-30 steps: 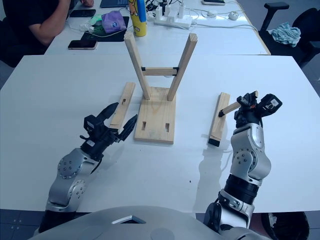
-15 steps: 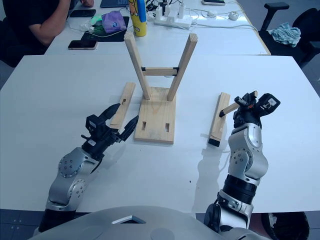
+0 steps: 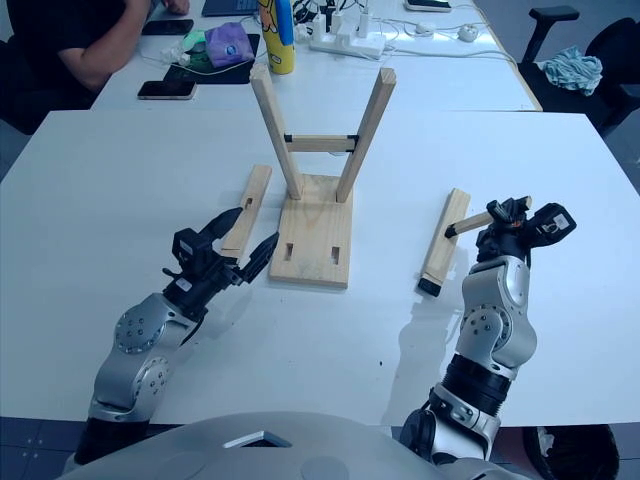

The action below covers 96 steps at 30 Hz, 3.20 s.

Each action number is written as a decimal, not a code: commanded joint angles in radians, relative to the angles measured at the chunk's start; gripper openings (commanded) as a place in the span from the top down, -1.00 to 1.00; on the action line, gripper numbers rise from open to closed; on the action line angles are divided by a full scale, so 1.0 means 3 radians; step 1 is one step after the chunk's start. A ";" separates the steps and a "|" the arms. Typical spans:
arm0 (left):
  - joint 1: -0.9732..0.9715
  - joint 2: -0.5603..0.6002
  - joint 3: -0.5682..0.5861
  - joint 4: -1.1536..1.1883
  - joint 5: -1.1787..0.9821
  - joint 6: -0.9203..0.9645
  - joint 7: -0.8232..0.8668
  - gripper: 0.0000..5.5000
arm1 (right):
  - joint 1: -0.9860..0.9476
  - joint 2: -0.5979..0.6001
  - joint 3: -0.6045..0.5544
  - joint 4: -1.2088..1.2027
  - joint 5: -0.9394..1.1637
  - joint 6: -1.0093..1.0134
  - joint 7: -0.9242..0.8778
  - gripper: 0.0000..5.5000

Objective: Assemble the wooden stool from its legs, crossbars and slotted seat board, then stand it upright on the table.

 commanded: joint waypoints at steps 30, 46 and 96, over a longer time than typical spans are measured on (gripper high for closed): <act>-0.0067 -0.0026 -0.0029 0.0057 0.0084 -0.0051 0.0002 -0.48 | -0.0077 -0.0117 0.0484 0.0071 -0.0070 -0.0061 0.0369 0.84; 0.0016 -0.0096 -0.0067 0.0022 0.0145 -0.0096 0.0095 -0.48 | -0.0114 -0.0274 0.0866 -0.0256 -0.0318 0.0111 0.0568 0.84; -0.0044 -0.0028 -0.0055 0.0022 0.0046 -0.0018 -0.0020 -0.48 | -0.0010 -0.0157 0.0664 0.0241 -0.0586 -0.0128 0.0448 0.84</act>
